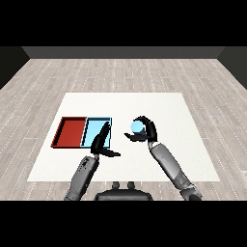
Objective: Pick the blue can and put it in the blue box
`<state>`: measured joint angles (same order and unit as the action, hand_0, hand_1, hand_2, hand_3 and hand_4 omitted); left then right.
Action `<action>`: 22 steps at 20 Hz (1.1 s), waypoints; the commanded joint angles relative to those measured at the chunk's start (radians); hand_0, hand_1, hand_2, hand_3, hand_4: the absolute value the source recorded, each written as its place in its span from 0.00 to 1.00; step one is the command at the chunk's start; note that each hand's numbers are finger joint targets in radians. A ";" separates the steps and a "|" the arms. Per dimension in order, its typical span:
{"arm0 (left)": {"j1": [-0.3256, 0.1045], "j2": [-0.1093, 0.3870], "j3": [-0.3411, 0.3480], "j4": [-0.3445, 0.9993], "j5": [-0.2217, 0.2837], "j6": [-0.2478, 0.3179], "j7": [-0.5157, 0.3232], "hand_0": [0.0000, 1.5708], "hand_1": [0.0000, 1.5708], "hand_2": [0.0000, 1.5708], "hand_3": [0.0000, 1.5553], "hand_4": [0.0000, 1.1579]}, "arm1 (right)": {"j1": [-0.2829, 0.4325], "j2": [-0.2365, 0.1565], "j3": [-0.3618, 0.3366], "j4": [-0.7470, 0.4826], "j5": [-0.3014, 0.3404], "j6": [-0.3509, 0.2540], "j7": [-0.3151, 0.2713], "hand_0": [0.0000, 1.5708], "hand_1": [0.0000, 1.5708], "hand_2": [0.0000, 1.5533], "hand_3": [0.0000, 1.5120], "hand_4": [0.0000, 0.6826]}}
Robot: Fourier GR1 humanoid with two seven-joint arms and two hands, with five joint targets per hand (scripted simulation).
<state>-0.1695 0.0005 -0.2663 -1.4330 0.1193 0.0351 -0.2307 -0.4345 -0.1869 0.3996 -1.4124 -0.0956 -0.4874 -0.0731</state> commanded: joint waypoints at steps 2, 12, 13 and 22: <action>-0.043 -0.001 -0.031 0.020 0.016 0.030 0.047 0.00 0.00 0.00 0.00 0.00 | -0.010 0.032 -0.044 -0.056 0.076 0.052 0.087 0.93 0.93 0.94 0.92 0.89; -0.098 0.000 -0.097 0.214 0.089 0.116 -0.092 0.00 0.00 0.00 0.00 0.00 | 0.029 0.077 -0.084 -0.116 0.156 0.135 0.091 0.95 0.95 0.95 0.93 0.89; -0.158 -0.001 -0.128 0.175 0.113 0.160 -0.010 0.00 0.00 0.00 0.00 0.00 | 0.028 0.116 -0.062 -0.083 0.178 0.131 0.063 0.95 0.95 0.95 0.93 0.89; -0.135 -0.001 -0.131 0.188 0.152 0.160 -0.029 0.00 0.00 0.00 0.00 0.00 | 0.063 0.183 -0.123 -0.075 0.203 0.207 0.030 0.95 0.95 0.94 0.92 0.89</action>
<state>-0.3028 0.0002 -0.3942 -1.2377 0.2527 0.1864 -0.2594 -0.3952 -0.0203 0.2974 -1.4706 0.0947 -0.3256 -0.0408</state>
